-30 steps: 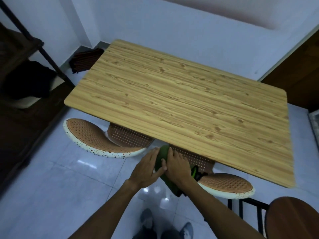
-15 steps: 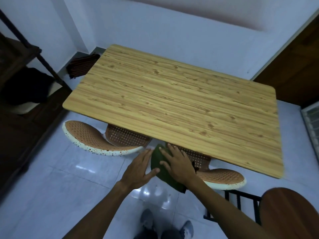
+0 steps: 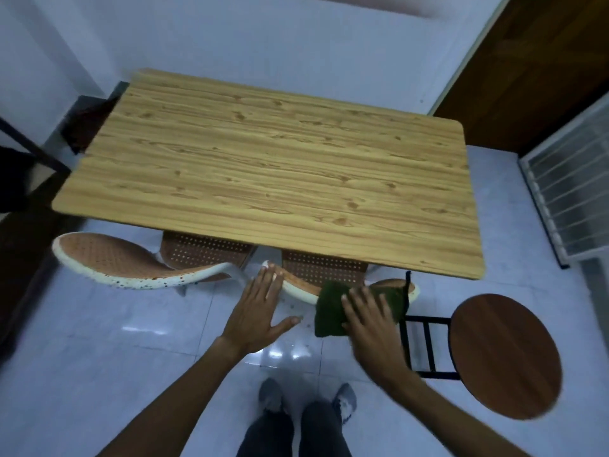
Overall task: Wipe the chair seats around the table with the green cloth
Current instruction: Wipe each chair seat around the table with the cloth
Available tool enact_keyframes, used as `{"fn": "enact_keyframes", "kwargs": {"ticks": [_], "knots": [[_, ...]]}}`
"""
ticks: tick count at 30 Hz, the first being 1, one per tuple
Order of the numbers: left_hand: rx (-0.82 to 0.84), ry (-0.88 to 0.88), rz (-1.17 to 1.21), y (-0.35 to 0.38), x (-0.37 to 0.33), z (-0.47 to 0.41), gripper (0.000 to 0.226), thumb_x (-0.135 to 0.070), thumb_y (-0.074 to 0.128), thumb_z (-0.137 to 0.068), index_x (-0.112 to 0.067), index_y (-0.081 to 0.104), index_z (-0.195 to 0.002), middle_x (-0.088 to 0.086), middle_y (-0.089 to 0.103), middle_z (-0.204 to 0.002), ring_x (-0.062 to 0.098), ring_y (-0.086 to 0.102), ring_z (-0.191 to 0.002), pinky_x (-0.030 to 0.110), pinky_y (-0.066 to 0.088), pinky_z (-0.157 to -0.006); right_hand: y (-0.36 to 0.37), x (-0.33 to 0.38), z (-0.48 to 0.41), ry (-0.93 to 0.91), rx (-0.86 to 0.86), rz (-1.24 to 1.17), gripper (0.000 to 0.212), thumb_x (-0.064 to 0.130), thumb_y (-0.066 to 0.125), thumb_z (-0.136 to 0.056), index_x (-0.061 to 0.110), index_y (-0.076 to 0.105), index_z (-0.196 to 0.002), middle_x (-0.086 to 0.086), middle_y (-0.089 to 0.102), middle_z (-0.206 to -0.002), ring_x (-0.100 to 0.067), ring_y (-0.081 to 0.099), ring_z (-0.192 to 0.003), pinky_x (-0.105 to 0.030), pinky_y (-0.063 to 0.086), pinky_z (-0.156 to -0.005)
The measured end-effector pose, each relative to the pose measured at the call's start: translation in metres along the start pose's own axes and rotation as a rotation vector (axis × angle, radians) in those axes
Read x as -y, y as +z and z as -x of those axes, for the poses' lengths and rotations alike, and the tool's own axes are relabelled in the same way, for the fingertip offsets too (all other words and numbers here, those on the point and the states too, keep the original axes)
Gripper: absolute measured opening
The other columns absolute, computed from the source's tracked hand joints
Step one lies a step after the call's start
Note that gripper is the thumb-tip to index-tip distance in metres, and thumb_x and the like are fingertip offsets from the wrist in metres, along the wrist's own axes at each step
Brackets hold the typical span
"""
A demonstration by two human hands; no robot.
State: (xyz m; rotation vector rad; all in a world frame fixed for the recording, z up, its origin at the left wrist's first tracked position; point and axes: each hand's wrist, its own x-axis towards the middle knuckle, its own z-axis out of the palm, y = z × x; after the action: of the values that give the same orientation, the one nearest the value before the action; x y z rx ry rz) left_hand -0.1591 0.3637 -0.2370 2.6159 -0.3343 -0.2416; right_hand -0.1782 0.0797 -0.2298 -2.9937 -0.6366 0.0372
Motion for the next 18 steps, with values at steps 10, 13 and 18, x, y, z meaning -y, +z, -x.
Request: {"fn": "enact_keyframes", "kwargs": {"ticks": [10, 13, 18], "knots": [[0.11, 0.026, 0.074, -0.026, 0.02, -0.011, 0.101, -0.081, 0.041, -0.085, -0.019, 0.01, -0.158, 0.0, 0.014, -0.166, 0.012, 0.008, -0.153, 0.048, 0.021, -0.122, 0.008, 0.086, -0.057, -0.035, 0.076, -0.064, 0.078, 0.011, 0.057, -0.083, 0.014, 0.029, -0.155, -0.009, 0.038, -0.158, -0.036, 0.041, -0.14, -0.055, 0.035, -0.112], [0.051, -0.032, 0.08, -0.036, 0.029, -0.003, 0.099, -0.08, 0.037, -0.086, -0.021, 0.005, -0.158, -0.002, 0.007, -0.167, 0.01, 0.001, -0.153, 0.047, 0.015, -0.124, 0.009, 0.101, -0.086, -0.124, 0.144, -0.039, 0.074, 0.02, 0.061, -0.086, 0.015, 0.032, -0.154, -0.011, 0.04, -0.156, -0.039, 0.048, -0.133, -0.054, 0.045, -0.103], [-0.004, -0.09, 0.114, -0.058, 0.048, 0.015, 0.095, -0.078, 0.038, -0.087, -0.022, 0.009, -0.158, -0.004, 0.009, -0.166, 0.009, 0.005, -0.152, 0.044, 0.021, -0.122, 0.004, 0.142, -0.148, -0.095, 0.422, 0.08, 0.071, 0.036, 0.064, -0.091, 0.011, 0.036, -0.151, -0.018, 0.034, -0.157, -0.047, 0.042, -0.134, -0.055, 0.041, -0.103]]}}
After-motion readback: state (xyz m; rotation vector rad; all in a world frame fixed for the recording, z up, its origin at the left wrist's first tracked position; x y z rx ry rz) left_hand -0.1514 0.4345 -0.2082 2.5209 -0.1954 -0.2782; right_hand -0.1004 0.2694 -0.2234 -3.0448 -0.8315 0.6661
